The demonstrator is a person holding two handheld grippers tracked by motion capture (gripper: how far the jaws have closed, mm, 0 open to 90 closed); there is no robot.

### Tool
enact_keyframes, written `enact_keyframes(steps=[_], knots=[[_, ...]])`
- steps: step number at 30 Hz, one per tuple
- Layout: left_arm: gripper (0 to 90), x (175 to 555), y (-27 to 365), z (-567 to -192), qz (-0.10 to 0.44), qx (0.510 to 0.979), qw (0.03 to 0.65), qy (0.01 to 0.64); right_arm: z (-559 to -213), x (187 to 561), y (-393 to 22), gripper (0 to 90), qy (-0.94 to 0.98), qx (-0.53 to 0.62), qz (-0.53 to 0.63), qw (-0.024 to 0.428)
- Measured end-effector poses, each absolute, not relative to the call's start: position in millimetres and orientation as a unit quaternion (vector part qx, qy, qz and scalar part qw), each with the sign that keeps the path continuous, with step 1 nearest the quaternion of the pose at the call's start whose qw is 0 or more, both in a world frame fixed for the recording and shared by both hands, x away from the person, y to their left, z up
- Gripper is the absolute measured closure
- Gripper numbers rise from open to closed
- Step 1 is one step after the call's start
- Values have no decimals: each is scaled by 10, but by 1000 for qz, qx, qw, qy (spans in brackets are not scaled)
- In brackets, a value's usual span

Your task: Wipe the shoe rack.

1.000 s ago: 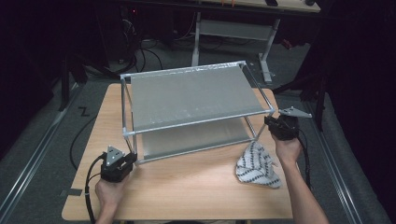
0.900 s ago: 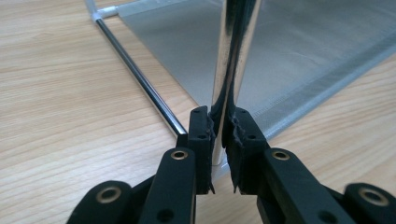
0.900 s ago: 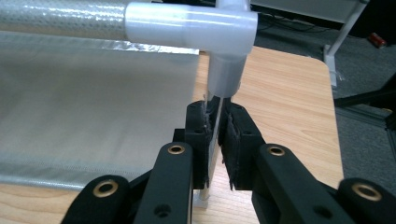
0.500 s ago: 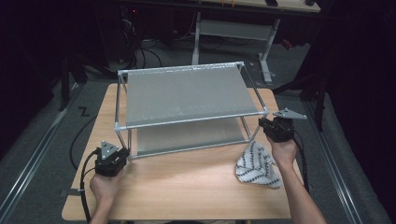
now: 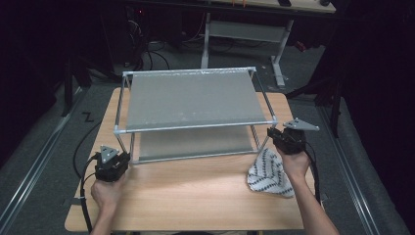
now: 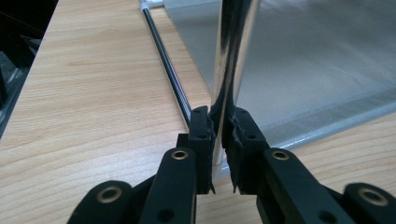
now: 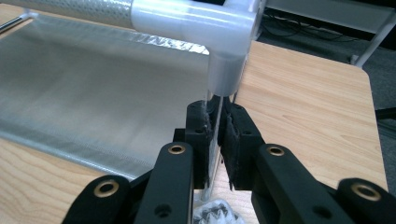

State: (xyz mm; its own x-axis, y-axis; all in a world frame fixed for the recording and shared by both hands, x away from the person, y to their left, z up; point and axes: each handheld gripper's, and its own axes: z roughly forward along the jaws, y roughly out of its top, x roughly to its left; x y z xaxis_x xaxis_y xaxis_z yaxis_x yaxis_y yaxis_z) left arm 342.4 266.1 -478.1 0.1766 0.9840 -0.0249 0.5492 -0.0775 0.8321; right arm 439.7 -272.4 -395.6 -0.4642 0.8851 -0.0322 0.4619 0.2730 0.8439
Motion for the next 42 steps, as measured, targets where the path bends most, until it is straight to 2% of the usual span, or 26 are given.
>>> enact_keyframes(steps=[4,10,16,23,27,34,42], knots=[[792,3432,2666,-4784,294,670,369,573,-3959,4362,-2715,812,755,444,406,261],[699,3376,2619,-4777,301,673,365,569,-3963,4324,-2703,812,754,445,407,262],[559,3242,2542,-4763,311,674,351,570,-3967,4319,-2695,812,751,447,408,264],[480,3082,2460,-4735,304,684,345,566,-3970,4315,-2691,813,750,447,407,268],[475,3029,2292,-4727,276,717,344,540,-3970,4315,-2689,812,750,447,407,268],[454,3202,1911,-4780,234,753,339,514,-3972,4309,-2683,813,748,450,406,269],[416,3445,1662,-4863,212,760,332,516,-3975,4284,-2673,813,748,450,408,270]])
